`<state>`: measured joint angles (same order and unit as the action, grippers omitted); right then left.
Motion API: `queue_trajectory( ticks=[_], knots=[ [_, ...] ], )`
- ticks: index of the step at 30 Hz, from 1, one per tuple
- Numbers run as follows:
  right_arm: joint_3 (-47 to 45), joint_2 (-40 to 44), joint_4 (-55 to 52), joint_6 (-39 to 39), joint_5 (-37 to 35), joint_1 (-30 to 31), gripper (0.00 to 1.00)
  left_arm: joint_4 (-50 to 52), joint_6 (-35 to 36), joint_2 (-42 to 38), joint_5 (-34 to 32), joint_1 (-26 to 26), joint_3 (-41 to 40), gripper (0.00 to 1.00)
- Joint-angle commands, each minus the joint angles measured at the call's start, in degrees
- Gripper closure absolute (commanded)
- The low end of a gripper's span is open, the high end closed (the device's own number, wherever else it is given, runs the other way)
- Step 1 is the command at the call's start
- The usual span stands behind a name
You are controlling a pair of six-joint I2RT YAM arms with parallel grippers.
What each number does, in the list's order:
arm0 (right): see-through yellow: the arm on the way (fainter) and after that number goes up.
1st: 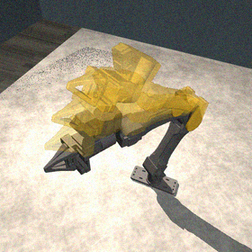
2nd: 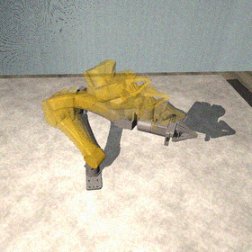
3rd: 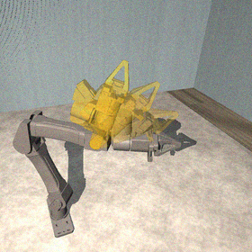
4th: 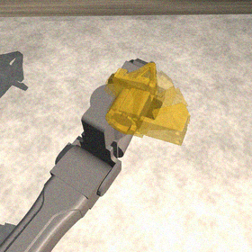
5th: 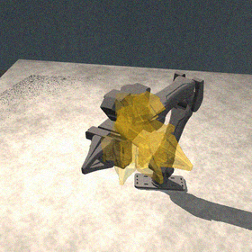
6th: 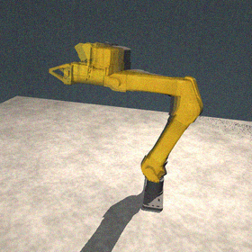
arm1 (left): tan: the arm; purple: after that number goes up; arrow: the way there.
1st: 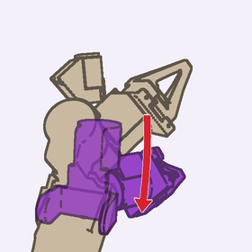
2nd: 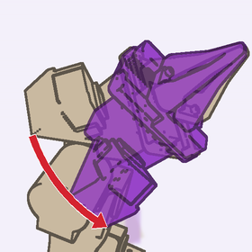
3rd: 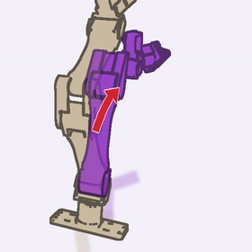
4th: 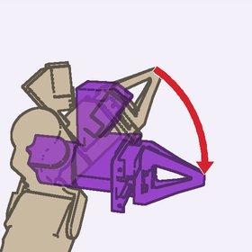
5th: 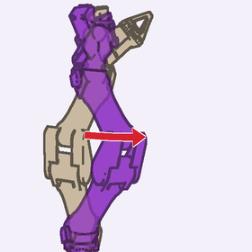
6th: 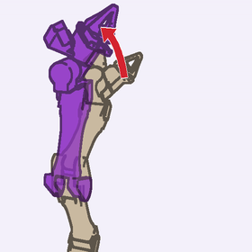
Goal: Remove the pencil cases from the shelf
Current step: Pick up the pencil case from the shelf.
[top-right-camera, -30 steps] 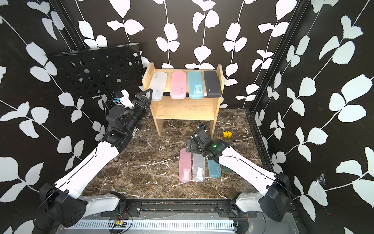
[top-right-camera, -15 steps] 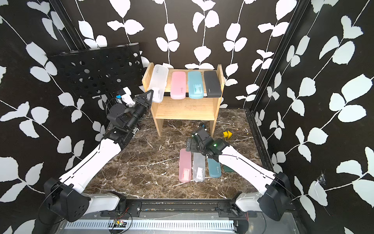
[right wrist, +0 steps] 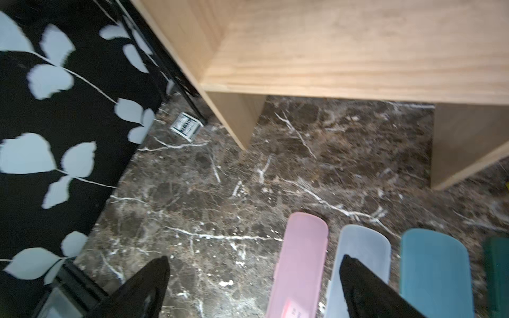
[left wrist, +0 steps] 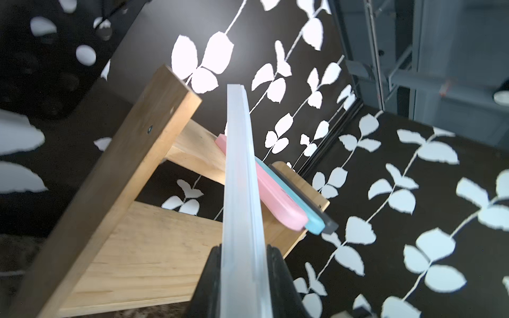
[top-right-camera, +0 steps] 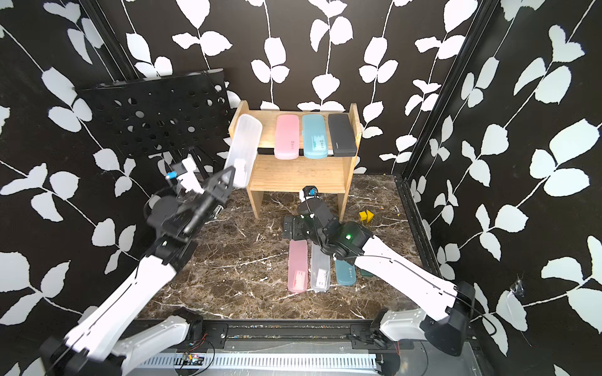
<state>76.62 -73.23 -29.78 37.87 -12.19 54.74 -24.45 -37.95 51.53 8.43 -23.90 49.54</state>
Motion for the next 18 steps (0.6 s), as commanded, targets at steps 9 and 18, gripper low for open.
queue_trajectory(
  ticks=[9,18],
  knots=[
    [8.3,-6.5,25.0,5.6,8.6,6.3,0.00,3.7,25.4,-32.0,-1.5,0.3,-24.6,1.00],
    [20.9,-21.5,30.8,9.8,15.7,7.9,0.01,11.6,28.4,-40.3,-2.2,0.3,-24.2,1.00]
  ],
)
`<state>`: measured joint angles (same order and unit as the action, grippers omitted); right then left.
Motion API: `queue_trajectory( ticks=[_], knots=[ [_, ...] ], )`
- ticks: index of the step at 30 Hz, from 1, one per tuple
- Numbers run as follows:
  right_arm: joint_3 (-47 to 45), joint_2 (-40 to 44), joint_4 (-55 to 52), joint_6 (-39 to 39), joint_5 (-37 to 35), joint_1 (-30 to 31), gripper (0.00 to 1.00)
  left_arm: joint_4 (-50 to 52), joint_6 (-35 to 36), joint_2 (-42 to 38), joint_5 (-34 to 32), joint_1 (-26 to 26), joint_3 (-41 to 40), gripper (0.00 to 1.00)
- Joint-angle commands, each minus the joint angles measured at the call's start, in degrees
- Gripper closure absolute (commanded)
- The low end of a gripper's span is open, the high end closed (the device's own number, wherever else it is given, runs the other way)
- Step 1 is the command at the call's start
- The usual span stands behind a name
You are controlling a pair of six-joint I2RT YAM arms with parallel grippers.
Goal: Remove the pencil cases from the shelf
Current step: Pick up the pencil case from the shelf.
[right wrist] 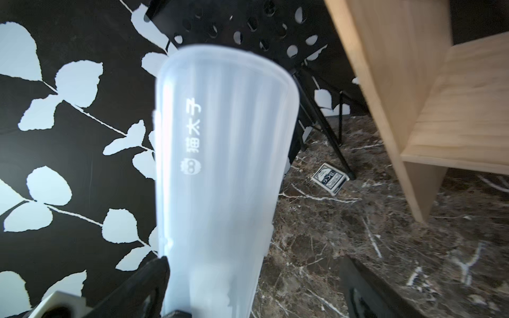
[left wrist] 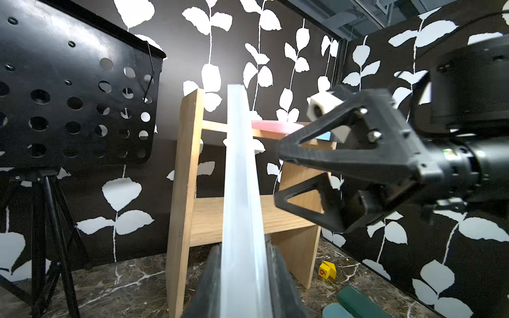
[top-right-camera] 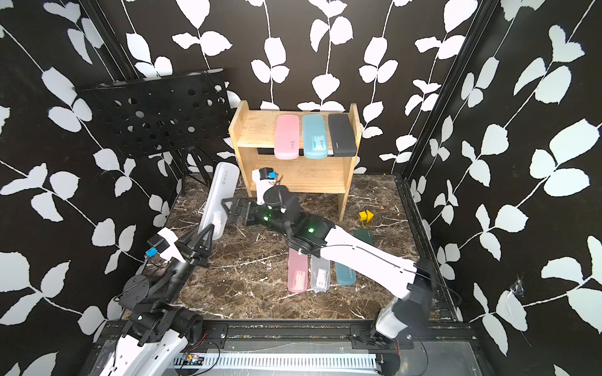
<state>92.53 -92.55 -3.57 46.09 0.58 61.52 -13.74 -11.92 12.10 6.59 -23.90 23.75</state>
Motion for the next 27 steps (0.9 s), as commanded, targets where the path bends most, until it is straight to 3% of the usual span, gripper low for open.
queue_trajectory(
  ticks=[1,12,21,22,23,24,25,27],
  knots=[
    [6.4,-3.3,4.7,1.6,3.2,1.3,0.00,1.1,2.3,-1.2,-0.4,0.3,1.7,1.00],
    [10.3,-8.9,6.2,2.9,5.5,2.3,0.02,2.9,1.5,-3.8,-1.0,0.3,1.6,1.00],
    [7.8,-7.8,5.7,2.5,4.1,2.3,0.27,3.0,-0.4,-4.0,-2.2,0.2,1.4,1.00],
    [7.2,-7.5,5.2,2.5,3.6,2.2,0.30,3.2,-0.9,-3.9,-2.7,0.3,1.4,0.86],
    [6.8,-7.3,4.4,2.1,3.1,2.3,0.31,3.6,-1.3,-3.8,-3.2,0.3,1.6,0.53],
    [6.5,-6.9,3.0,1.7,2.4,2.1,0.31,4.5,-1.9,-3.8,-4.3,0.3,1.6,0.13],
    [6.2,-6.3,1.0,1.1,1.3,2.0,0.30,5.8,-2.4,-3.7,-5.7,0.3,2.0,0.01],
    [5.5,-5.4,-4.7,0.1,-1.4,1.4,0.29,8.9,-2.6,-3.8,-8.4,0.3,2.8,0.01]
  ],
)
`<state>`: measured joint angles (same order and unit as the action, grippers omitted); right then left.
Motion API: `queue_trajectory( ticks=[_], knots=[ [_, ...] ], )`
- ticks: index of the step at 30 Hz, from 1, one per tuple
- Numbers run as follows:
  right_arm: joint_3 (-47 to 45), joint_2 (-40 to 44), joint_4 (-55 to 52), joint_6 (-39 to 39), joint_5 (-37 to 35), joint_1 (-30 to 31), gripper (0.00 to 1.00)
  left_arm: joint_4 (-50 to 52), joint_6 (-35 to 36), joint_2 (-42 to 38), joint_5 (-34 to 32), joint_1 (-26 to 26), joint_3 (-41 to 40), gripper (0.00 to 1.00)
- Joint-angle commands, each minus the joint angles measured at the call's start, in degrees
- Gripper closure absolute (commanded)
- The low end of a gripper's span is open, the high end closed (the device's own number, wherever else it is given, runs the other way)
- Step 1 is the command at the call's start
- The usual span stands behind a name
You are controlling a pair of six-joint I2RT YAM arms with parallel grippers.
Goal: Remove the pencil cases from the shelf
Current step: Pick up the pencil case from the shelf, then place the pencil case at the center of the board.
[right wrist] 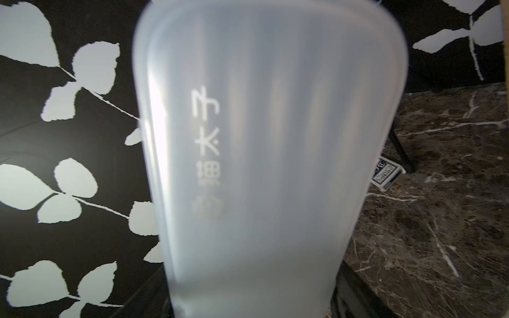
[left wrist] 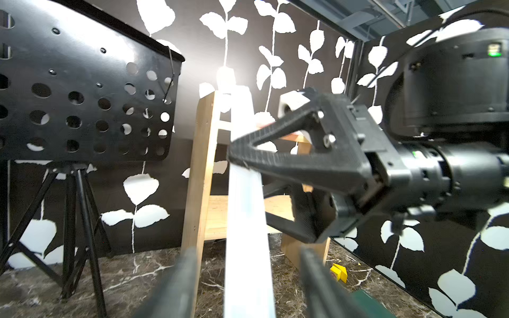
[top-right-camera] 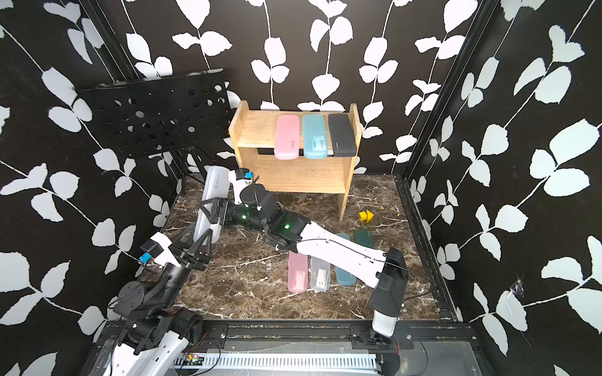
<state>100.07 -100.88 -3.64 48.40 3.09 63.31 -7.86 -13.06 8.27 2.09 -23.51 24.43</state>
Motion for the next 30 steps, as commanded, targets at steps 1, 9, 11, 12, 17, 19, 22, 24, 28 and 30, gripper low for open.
queue_trajectory(
  ticks=[1,9,11,12,17,19,22,24,28,30],
  knots=[
    [-2.5,3.3,-8.4,-2.2,-5.0,-1.0,0.29,4.7,-1.3,0.0,-5.2,-0.1,2.6,0.01],
    [-8.5,0.1,-27.6,0.8,-7.3,-4.7,0.28,15.1,0.3,0.0,-13.3,-0.1,5.4,0.01],
    [-10.5,-1.5,-27.7,2.4,-6.8,-4.5,0.28,15.5,0.2,0.1,-13.4,-0.1,5.3,0.01],
    [-11.7,-2.3,-27.8,3.3,-6.9,-4.5,0.28,15.6,-0.2,0.2,-13.6,-0.1,5.2,0.01],
    [-14.8,-5.4,-28.4,6.5,-7.5,-3.8,0.29,16.1,-1.7,1.5,-13.3,-0.2,5.0,0.01],
    [-13.9,-7.1,-30.8,6.7,-8.5,-3.4,0.29,16.6,-2.3,2.4,-12.8,-0.1,5.1,0.01],
    [-12.7,-9.7,-33.9,6.5,-9.3,-3.2,0.30,17.2,-2.9,3.5,-12.6,-0.1,5.3,0.01],
    [-12.9,-10.5,-34.5,6.9,-9.7,-3.2,0.30,17.3,-3.1,4.1,-12.6,-0.1,5.3,0.01],
    [-12.9,-11.9,-35.5,6.9,-10.1,-3.5,0.30,17.3,-3.1,4.6,-12.6,-0.1,5.2,0.01],
    [-12.8,-12.6,-35.7,6.9,-9.9,-3.7,0.30,17.2,-3.1,4.9,-12.6,-0.1,5.3,0.01]
  ],
)
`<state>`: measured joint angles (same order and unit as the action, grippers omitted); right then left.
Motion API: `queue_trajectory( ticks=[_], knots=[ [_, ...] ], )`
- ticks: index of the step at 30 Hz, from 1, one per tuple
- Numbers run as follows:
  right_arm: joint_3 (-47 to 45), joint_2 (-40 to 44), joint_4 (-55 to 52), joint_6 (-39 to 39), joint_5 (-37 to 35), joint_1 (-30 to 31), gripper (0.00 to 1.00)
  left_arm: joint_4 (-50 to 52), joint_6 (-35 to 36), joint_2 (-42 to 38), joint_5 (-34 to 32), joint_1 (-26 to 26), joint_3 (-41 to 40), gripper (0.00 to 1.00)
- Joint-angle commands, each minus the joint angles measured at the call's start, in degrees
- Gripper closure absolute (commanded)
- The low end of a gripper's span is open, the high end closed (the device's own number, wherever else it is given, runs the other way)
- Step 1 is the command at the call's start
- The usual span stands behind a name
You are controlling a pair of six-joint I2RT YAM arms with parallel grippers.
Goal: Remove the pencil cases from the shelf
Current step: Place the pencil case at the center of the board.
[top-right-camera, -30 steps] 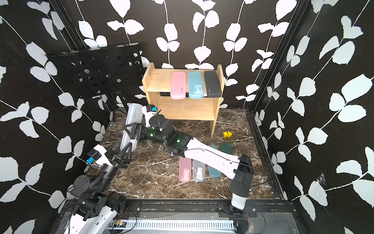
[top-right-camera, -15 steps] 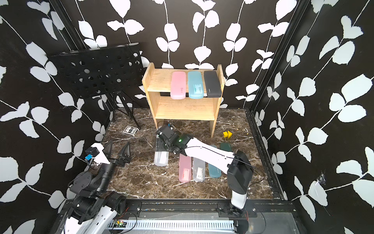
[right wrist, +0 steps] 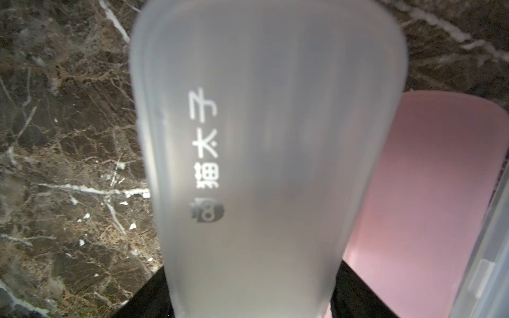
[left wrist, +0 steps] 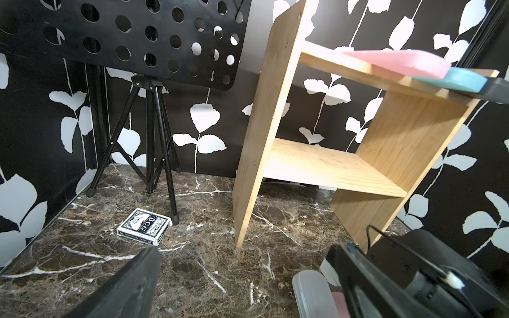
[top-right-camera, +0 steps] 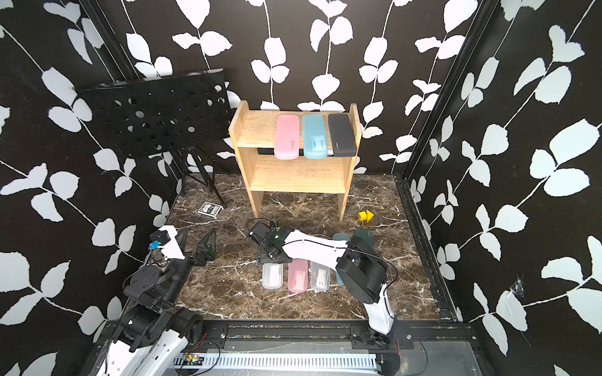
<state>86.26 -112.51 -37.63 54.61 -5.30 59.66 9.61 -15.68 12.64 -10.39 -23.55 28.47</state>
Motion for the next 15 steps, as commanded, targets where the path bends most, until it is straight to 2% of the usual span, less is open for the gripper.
queue_trajectory(
  ticks=[1,7,15],
  knots=[
    [1.0,-1.2,-1.5,0.7,-1.2,-0.1,0.29,-0.3,-0.5,0.6,-0.2,-0.1,1.2,0.01],
    [1.3,-3.1,-1.7,0.8,-0.7,-0.5,0.23,-0.3,-0.7,1.0,-0.2,0.0,1.2,0.01],
    [2.1,-4.7,-1.2,0.8,-0.1,-0.8,0.10,-0.6,-1.1,1.9,0.5,-0.1,1.6,0.01]
  ],
)
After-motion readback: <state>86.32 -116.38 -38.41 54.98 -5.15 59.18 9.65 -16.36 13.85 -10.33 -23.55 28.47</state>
